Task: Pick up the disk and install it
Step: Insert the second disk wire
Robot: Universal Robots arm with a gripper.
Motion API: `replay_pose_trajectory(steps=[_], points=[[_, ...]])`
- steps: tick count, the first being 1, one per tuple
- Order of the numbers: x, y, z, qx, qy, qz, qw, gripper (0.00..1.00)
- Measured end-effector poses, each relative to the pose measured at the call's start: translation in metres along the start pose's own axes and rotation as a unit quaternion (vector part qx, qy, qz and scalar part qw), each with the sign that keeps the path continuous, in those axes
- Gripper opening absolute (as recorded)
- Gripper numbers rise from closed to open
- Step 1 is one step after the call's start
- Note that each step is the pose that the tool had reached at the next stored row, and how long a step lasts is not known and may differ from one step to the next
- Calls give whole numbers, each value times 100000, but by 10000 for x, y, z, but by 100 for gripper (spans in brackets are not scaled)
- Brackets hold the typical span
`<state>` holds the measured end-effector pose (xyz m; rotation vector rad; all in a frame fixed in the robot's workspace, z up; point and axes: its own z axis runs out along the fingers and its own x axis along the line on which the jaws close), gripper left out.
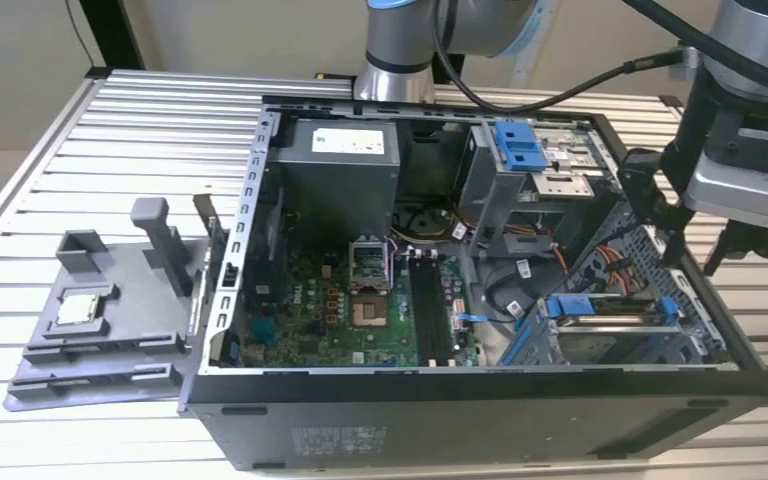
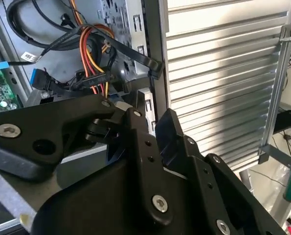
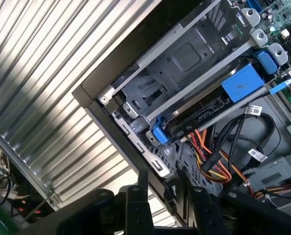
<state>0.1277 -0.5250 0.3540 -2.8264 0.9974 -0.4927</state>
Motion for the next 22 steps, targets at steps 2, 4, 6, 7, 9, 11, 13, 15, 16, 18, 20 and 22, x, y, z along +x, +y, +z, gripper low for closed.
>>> replay_pose_trajectory(steps=[2,4,6,7,9,11,13,15,16,18,20,22], points=[[-13,-9,-1,-677,751,-661,99993,100],[-23,-14,0,-1176,1171,-1570,99974,100],[-32,-19,4,-1052,1114,-2703,99952,100],[-32,-18,4,-1015,1093,-2932,99946,100],[-32,-18,4,-1015,1095,-2930,99946,100],[-37,-23,7,-1239,1274,-3033,99938,100],[-57,-43,12,-2074,1913,-3483,99899,100],[-79,-67,15,-2868,2533,-4009,99846,100],[-91,-78,16,-3153,2760,-4286,99820,100],[-118,-100,18,-3417,2995,-4917,99776,100],[-152,-129,23,-3462,3058,-5391,99748,100],[-185,-165,31,-3361,3016,-5805,99729,100]])
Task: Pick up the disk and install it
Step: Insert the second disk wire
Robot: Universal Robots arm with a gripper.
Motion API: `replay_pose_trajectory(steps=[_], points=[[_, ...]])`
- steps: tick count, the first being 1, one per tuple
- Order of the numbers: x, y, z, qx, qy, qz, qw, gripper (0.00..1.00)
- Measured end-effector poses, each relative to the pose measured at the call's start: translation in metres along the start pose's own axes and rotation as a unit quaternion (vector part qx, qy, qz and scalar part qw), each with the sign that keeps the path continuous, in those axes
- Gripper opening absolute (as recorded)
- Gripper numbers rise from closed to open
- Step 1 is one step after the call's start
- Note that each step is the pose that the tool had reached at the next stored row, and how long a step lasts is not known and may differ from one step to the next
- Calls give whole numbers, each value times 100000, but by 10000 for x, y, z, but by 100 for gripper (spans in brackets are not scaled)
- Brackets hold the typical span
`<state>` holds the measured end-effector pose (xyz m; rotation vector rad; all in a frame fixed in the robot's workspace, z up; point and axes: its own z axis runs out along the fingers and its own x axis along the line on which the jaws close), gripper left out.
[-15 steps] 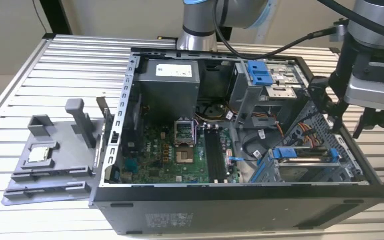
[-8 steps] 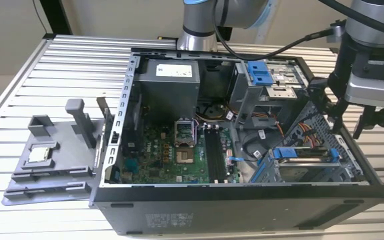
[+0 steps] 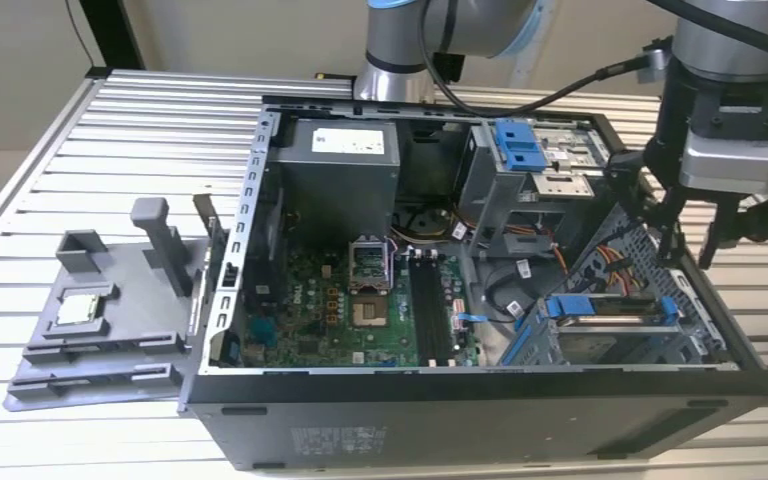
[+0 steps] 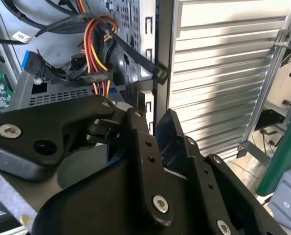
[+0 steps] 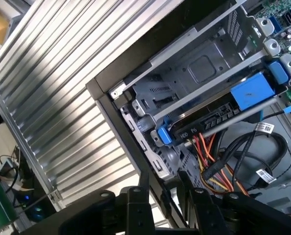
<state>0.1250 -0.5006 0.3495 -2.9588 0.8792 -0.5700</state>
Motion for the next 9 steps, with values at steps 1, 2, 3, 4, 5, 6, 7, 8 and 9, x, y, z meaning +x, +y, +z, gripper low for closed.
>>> replay_pose_trajectory(steps=[1,2,3,4,5,6,7,8,9], points=[[-12,-15,5,107,-36,-263,100000,100],[-18,-21,9,228,-70,-617,99998,100],[-23,-25,14,358,-114,-954,99995,100],[-25,-26,17,498,-155,-1349,99990,100],[-27,-28,19,628,-192,-1723,99983,100],[-27,-28,21,739,-228,-2028,99976,100],[-26,-29,23,870,-273,-2355,99968,100],[-25,-31,26,962,-306,-2550,99962,100],[-22,-33,28,1051,-339,-2739,99956,100]])
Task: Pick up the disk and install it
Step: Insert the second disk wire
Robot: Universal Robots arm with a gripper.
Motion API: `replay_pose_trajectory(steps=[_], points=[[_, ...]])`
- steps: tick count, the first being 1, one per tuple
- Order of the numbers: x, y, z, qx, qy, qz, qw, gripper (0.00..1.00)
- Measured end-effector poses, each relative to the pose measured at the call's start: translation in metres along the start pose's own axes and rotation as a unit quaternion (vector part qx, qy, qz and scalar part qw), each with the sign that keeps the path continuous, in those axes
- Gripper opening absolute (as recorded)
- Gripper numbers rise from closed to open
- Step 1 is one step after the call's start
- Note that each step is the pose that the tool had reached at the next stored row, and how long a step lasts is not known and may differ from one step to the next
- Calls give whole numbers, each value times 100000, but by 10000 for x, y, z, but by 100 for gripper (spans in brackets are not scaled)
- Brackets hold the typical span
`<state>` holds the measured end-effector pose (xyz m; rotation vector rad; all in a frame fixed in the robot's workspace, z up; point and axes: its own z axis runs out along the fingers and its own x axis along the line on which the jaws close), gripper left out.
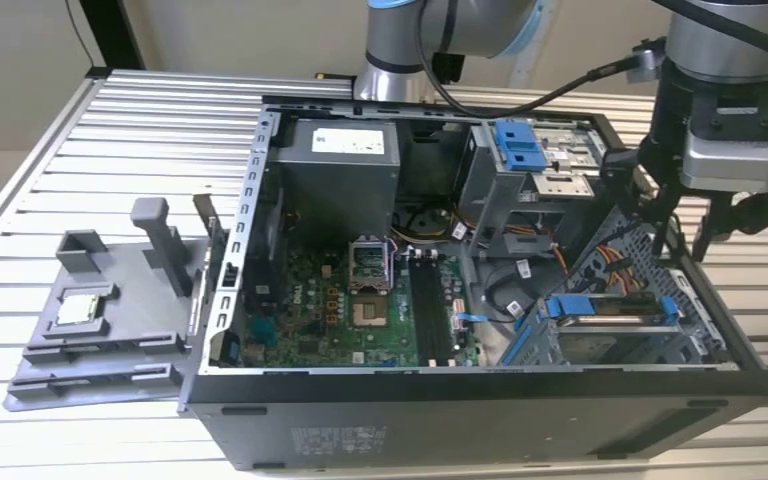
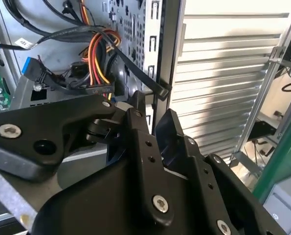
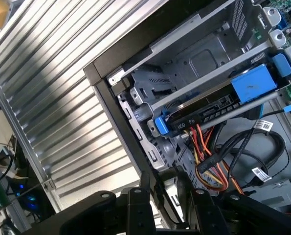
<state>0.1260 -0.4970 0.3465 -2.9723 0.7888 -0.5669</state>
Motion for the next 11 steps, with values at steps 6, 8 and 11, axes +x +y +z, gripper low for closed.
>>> replay_pose_trajectory(steps=[6,8,11], points=[[11,-7,10,1166,-582,-157,99991,100],[13,-9,14,1389,-687,-66,99988,100],[19,-13,21,1555,-744,-1,99985,100]])
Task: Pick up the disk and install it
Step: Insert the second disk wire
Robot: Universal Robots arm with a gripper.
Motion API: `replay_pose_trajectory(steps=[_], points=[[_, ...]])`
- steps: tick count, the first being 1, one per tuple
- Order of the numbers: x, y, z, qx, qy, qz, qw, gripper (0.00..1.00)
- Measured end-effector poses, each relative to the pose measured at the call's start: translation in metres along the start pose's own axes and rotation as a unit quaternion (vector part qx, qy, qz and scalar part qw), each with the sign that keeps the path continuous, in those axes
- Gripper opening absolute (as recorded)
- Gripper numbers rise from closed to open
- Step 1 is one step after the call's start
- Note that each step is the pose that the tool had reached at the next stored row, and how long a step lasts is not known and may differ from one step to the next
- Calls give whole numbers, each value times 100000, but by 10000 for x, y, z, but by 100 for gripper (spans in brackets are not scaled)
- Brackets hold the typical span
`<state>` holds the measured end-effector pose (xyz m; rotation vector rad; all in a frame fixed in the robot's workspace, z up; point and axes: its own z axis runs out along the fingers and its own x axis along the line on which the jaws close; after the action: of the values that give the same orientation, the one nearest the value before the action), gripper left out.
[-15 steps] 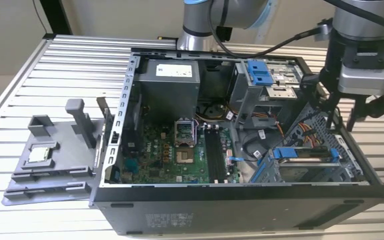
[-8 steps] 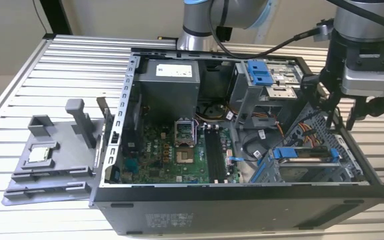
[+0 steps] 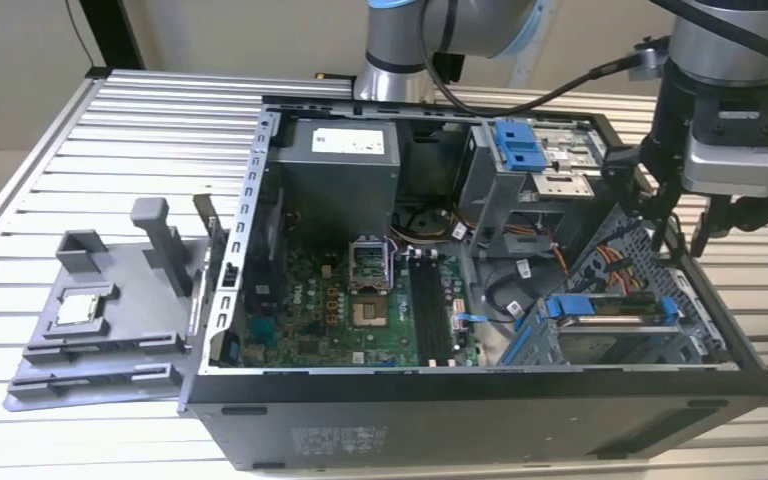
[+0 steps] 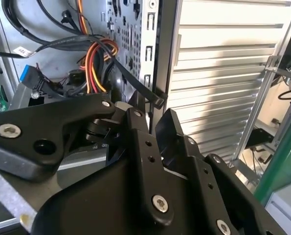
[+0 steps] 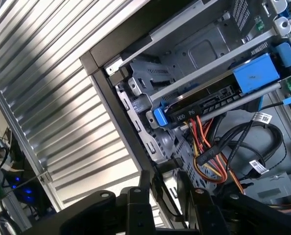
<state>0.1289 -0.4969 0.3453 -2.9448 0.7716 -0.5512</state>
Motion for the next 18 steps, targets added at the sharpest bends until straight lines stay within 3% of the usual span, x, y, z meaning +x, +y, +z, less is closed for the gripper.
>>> replay_pose_trajectory(steps=[11,18], points=[[17,-10,14,947,-406,401,99994,100],[18,-11,14,1141,-489,472,99991,100]])
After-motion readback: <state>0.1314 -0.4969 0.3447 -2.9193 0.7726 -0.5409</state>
